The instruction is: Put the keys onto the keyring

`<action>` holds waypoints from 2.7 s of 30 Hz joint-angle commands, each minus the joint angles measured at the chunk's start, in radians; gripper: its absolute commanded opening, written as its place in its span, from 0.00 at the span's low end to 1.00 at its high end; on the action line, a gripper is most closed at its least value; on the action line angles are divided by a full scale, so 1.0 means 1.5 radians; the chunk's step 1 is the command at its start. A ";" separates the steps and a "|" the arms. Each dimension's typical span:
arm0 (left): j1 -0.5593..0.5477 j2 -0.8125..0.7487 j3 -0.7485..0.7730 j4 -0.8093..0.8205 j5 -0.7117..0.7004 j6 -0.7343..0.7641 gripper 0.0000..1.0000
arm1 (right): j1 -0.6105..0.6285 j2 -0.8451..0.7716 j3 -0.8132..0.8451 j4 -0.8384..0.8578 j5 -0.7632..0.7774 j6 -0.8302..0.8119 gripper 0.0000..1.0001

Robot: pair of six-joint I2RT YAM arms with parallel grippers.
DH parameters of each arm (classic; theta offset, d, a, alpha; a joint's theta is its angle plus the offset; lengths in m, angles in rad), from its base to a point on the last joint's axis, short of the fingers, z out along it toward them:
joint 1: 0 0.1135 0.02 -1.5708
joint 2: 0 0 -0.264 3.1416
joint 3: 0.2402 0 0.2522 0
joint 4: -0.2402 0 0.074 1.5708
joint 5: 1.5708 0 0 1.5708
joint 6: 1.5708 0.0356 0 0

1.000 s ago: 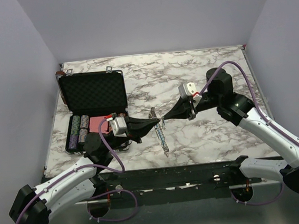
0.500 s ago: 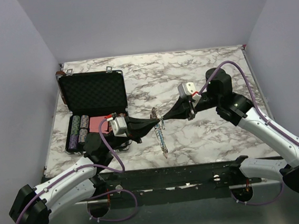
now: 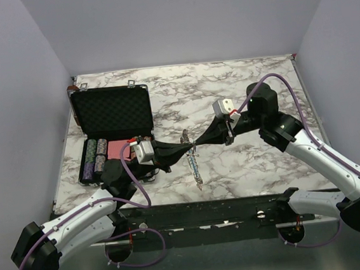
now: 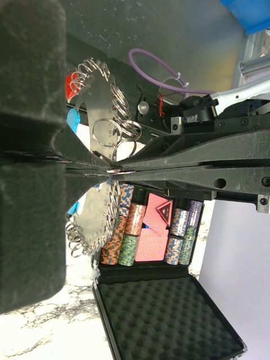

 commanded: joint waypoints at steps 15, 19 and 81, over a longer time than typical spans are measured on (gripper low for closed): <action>0.000 0.004 0.037 -0.056 0.025 0.038 0.00 | 0.013 0.008 -0.004 0.021 -0.020 0.012 0.00; 0.001 0.003 0.039 -0.061 0.024 0.040 0.00 | 0.013 0.008 -0.004 0.021 -0.021 0.012 0.00; 0.049 0.051 0.095 -0.145 0.002 -0.103 0.00 | 0.014 -0.014 0.026 -0.189 0.064 -0.217 0.00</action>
